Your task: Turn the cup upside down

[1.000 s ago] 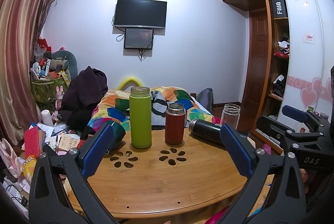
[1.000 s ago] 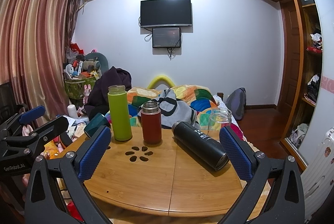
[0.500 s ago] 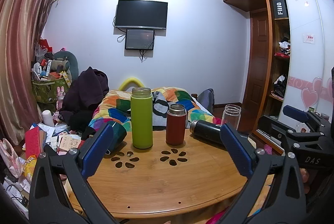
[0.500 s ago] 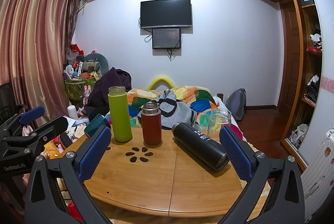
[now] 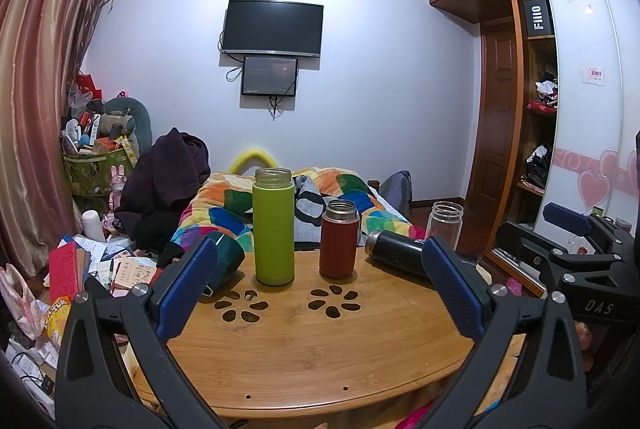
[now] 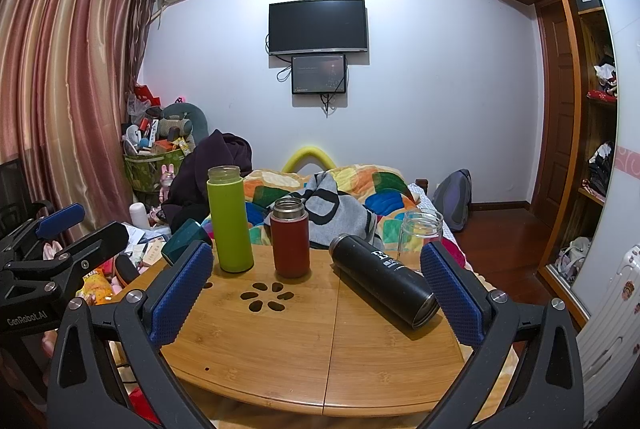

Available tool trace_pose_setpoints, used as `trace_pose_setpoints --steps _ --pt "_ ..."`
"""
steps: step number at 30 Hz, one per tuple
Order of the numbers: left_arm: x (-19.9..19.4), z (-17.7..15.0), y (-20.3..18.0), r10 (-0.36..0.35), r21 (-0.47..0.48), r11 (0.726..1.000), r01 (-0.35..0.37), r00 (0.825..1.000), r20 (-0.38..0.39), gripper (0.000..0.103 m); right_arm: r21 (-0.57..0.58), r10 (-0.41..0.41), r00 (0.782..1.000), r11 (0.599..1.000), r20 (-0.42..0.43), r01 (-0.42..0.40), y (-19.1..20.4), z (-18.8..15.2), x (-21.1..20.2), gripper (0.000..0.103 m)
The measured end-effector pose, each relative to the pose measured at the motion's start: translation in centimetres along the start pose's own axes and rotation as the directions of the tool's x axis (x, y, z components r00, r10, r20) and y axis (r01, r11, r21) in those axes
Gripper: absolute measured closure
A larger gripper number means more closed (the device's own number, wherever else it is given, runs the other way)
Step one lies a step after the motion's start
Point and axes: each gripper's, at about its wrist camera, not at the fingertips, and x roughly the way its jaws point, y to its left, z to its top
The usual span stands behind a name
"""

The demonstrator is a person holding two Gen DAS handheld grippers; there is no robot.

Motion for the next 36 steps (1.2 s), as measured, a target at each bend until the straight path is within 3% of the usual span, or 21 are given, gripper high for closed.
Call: trace_pose_setpoints --steps 25,31,36 --pt "1.5 -0.3 0.3 0.024 0.004 1.000 -0.024 0.999 -0.023 0.000 0.013 -0.001 1.000 1.000 -0.008 0.001 -0.1 0.2 0.3 0.000" --pt "7.4 0.0 0.9 0.045 0.032 0.999 -0.042 0.994 -0.104 0.000 0.031 -0.006 1.000 0.999 -0.026 0.007 -1.0 -0.2 1.4 0.000" --pt "14.8 -0.7 2.7 0.072 0.027 0.997 -0.068 0.973 -0.221 0.000 0.052 -0.018 0.999 0.998 -0.049 0.020 -2.2 -0.7 2.7 0.000"
